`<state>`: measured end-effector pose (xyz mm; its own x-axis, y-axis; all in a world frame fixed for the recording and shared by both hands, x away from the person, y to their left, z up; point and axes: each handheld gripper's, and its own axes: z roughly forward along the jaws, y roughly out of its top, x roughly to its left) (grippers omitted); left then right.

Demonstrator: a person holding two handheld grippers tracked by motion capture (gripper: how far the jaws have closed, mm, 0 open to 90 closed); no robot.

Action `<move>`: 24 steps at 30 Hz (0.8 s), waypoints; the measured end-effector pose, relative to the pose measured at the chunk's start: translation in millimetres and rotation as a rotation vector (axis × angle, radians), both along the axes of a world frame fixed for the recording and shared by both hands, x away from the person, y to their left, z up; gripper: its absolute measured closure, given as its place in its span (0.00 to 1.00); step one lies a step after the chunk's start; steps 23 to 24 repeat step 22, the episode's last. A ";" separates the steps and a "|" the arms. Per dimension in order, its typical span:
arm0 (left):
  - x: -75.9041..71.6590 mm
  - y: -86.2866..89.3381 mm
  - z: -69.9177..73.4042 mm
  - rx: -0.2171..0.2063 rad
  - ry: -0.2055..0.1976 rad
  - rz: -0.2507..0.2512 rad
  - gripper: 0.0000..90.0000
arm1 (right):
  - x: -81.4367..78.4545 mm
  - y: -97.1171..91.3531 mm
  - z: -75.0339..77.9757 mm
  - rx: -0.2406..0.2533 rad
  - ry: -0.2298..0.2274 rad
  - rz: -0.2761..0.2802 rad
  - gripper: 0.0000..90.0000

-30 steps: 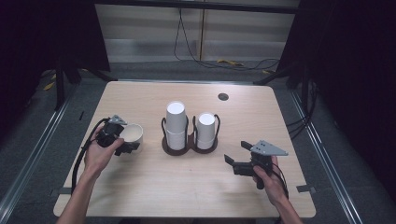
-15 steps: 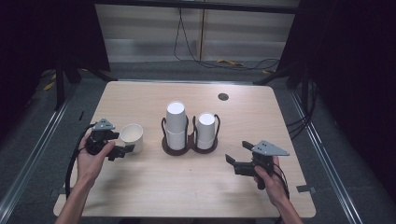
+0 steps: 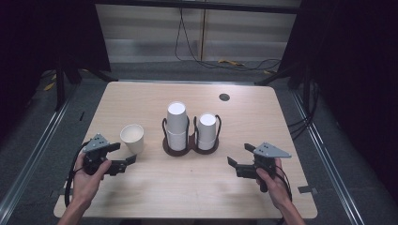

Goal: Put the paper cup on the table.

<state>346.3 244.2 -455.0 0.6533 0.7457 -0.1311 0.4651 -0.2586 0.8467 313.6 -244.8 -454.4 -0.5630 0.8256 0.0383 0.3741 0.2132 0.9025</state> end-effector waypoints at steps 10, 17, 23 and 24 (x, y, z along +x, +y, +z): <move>-27.7 -22.7 -14.3 -0.015 -0.002 -0.023 0.18 | -13.5 -1.4 -6.2 -0.018 0.024 0.003 0.15; -38.1 -35.1 -24.2 -0.006 0.050 -0.040 0.18 | -18.6 -1.9 -12.8 -0.001 0.026 0.002 0.15; -35.4 -33.1 -29.0 0.011 0.040 -0.012 0.18 | -18.2 -4.3 -13.4 0.006 0.019 -0.010 0.15; -35.4 -33.1 -29.0 0.011 0.040 -0.012 0.18 | -18.2 -4.3 -13.4 0.006 0.019 -0.010 0.15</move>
